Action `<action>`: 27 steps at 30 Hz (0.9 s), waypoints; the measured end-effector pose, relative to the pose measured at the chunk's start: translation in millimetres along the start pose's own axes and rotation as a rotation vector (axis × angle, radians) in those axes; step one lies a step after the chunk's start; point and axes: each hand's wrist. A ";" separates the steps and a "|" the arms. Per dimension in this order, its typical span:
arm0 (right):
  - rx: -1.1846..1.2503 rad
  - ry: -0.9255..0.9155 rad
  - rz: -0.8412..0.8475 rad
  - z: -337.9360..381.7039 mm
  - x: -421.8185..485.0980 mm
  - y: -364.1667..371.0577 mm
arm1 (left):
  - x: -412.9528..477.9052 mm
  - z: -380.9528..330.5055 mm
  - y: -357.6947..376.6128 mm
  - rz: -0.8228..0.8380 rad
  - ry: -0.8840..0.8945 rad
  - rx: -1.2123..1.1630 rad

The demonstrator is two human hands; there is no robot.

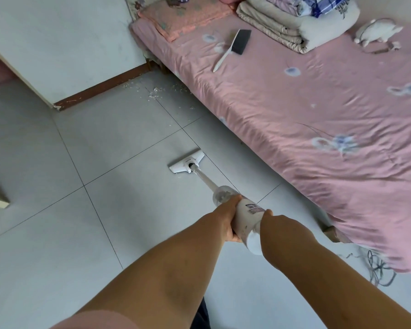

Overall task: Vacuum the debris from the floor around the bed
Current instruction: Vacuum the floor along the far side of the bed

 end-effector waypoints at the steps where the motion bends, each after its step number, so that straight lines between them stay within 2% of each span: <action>1: -0.007 -0.003 -0.009 5.3 7.0 -4.6 | 2.6 -10.1 -3.2 0.003 -0.003 0.002; 8: 0.015 -0.043 -0.035 34.0 38.1 -55.8 | 17.4 -77.2 -20.3 -0.047 0.020 -0.006; 15: 0.011 -0.085 -0.127 49.9 60.1 -69.8 | 30.4 -114.1 -34.5 -0.066 0.005 0.025; 20: 0.029 -0.080 -0.105 41.1 54.5 -57.2 | 30.1 -100.3 -29.3 -0.077 -0.031 0.042; 27: 0.118 -0.064 -0.161 -21.9 4.8 -9.9 | 19.2 -25.7 16.2 -0.074 -0.001 0.049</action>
Point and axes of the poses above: each hand's wrist, its own x-axis towards the middle knuckle, its own y-axis out of the palm, z = x × y, and after that the axes turned 4 degrees about -x, right-handed
